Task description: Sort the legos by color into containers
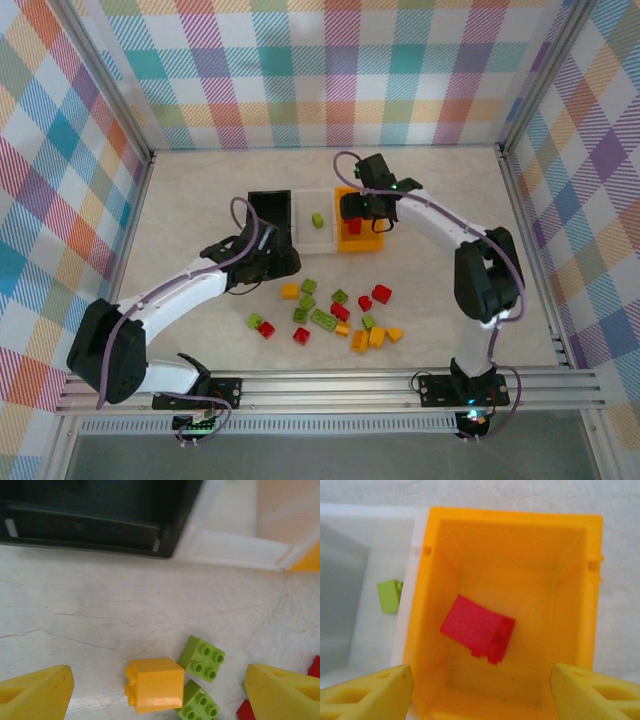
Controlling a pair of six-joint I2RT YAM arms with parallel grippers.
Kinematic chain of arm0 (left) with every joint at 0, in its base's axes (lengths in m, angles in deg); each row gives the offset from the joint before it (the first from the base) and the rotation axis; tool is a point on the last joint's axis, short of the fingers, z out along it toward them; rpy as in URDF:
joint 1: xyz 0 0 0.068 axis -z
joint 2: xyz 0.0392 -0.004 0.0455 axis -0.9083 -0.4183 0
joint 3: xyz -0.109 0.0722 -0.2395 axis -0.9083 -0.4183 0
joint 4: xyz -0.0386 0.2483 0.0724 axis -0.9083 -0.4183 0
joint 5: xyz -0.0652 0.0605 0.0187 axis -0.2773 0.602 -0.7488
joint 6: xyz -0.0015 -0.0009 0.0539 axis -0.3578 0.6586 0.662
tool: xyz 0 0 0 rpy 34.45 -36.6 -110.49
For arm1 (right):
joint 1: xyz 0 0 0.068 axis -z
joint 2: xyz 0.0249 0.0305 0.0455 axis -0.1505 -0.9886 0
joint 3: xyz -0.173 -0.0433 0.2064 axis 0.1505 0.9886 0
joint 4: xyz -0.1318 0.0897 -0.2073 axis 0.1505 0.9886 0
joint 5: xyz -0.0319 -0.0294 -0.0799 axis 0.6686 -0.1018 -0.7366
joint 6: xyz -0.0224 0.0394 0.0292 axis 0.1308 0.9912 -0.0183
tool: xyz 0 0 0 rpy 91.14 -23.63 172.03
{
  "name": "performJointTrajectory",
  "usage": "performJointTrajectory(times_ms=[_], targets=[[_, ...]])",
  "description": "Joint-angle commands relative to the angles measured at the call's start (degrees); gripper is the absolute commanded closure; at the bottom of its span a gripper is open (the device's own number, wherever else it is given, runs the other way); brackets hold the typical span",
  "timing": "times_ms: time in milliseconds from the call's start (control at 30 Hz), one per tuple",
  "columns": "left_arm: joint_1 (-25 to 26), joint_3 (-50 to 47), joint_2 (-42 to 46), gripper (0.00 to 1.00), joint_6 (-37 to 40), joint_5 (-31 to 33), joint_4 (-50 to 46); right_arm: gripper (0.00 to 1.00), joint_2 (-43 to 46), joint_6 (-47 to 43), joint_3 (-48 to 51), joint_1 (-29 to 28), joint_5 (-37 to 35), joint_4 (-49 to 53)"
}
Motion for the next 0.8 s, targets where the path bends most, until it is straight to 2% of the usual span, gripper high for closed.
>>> performJointTrajectory(times_ms=[0, 100, 267, 633, 767], targets=[[2.29, 1.98, -3.69, 0.15, 2.49, 1.15, -2.03, 0.27, 5.28, 0.93, 5.04, -0.74, 0.78, -2.90], [3.84, 2.55, -7.00, 0.17, 3.05, 1.74, -2.79, 0.27, 8.06, 1.09, 9.04, -0.74, 0.47, -3.97], [6.30, 2.62, -9.56, 0.27, 3.36, 4.36, -4.67, 0.26, 11.40, 1.36, 13.52, -0.74, -0.15, -5.38], [7.35, 0.27, -13.61, 0.46, 2.58, 6.17, -2.57, 0.26, 12.62, 2.14, 15.18, -0.62, -0.63, -6.51], [7.41, -0.25, -14.46, 0.48, 2.67, 6.75, -2.11, 0.26, 12.79, 2.18, 15.28, -0.57, -0.54, -6.50]])
